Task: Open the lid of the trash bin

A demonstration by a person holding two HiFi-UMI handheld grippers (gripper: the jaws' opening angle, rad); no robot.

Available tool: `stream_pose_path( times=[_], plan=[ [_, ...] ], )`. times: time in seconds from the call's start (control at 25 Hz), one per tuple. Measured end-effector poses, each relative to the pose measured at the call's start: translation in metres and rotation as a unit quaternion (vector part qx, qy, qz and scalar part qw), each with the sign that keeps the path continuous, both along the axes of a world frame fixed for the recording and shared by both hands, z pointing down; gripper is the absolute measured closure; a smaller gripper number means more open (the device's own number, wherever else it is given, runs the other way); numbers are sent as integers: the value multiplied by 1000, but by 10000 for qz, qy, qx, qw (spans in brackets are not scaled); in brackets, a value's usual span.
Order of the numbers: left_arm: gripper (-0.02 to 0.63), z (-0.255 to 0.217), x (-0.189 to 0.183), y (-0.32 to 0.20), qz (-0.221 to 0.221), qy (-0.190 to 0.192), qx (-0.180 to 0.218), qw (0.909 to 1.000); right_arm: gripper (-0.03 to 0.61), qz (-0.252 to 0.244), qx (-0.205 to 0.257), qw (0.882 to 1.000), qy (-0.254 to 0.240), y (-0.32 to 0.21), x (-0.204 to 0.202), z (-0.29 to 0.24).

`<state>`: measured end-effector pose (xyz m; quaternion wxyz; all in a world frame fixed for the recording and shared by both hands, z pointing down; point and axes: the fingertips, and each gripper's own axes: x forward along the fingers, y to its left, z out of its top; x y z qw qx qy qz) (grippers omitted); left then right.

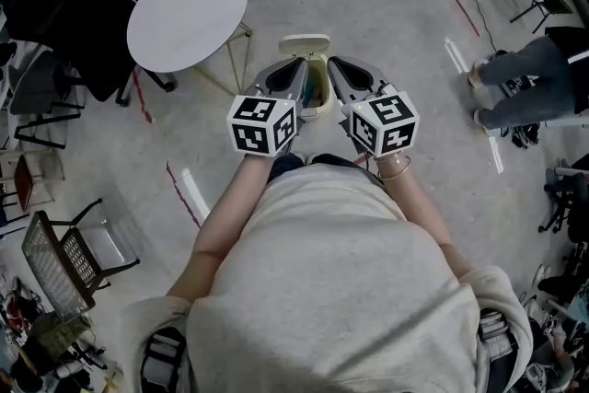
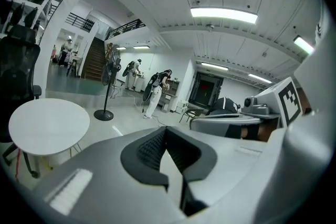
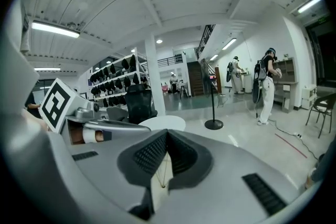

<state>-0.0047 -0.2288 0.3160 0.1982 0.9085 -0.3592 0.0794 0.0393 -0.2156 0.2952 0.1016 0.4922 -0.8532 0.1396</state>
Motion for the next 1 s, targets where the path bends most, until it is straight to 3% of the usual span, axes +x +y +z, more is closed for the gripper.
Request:
stream_pose_path(
  times=[1.0],
  plan=[
    [604, 11, 2, 12, 156, -58, -209, 9996, 571, -107, -209, 9997, 83, 9, -7, 14]
  ],
)
